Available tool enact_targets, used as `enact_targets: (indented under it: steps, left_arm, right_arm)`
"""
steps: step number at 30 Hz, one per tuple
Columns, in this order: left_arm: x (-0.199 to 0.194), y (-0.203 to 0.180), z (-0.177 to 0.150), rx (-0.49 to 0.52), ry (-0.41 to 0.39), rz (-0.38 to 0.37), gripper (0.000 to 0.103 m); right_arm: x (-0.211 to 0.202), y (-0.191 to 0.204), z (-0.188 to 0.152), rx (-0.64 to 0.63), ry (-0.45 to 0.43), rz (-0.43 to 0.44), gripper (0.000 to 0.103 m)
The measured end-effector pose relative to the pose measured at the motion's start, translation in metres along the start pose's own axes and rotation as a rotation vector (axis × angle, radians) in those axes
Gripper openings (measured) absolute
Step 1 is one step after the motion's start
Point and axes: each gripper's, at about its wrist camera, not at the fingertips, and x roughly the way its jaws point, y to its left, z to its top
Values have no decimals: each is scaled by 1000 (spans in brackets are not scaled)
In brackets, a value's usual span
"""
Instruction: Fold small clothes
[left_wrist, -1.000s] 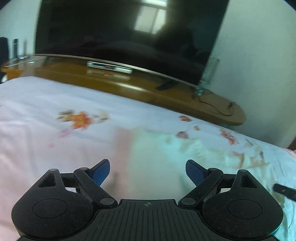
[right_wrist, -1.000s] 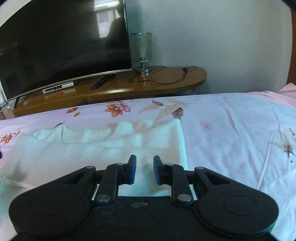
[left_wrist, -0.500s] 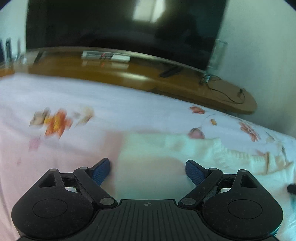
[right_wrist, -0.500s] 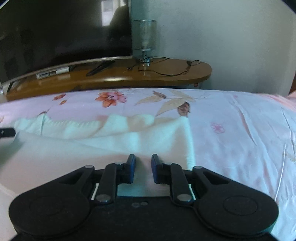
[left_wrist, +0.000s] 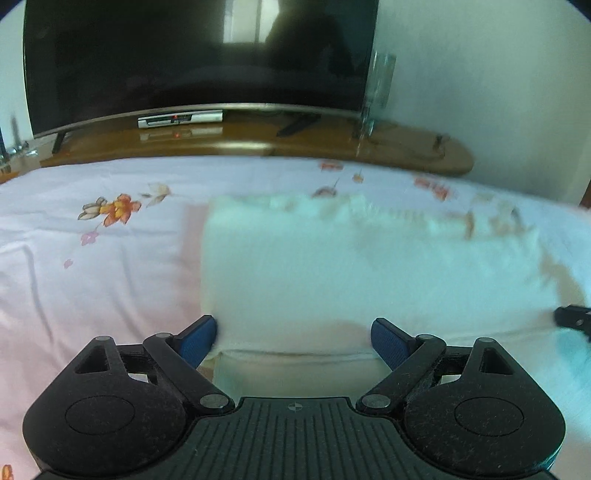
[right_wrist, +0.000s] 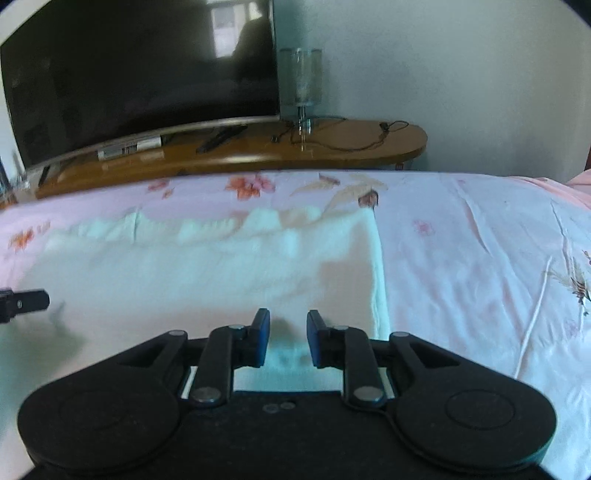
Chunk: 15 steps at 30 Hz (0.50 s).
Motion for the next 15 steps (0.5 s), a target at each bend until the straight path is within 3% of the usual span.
enact_targets:
  steps: [6,15]
  left_arm:
    - [-6,1,2,-16,40,47,89]
    - [-45,-16,-8,56,22,87,90]
  right_arm:
    - [-8,-6,-2,34,22,-6,23]
    - [-65,-16,-15,49,-23,48,28]
